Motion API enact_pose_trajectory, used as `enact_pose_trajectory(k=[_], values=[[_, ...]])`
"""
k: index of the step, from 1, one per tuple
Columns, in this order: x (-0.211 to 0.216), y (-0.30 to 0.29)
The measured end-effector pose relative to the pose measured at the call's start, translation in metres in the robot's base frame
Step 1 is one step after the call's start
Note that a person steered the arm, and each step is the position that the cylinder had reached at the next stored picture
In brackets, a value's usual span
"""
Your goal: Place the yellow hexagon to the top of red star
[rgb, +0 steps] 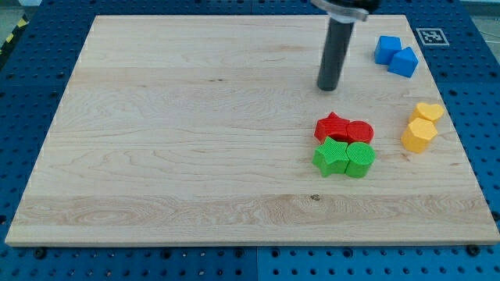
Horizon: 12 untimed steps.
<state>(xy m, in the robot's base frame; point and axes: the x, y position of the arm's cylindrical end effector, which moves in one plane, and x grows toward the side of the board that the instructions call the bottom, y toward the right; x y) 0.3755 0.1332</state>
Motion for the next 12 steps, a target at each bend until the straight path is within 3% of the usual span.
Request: enact_pose_trajectory(k=[1, 4, 8, 10, 11, 12], values=[[-0.018, 0.02], [-0.018, 0.074], [0.014, 0.151], [0.078, 0.195], [0.129, 0.193], [0.142, 0.155]])
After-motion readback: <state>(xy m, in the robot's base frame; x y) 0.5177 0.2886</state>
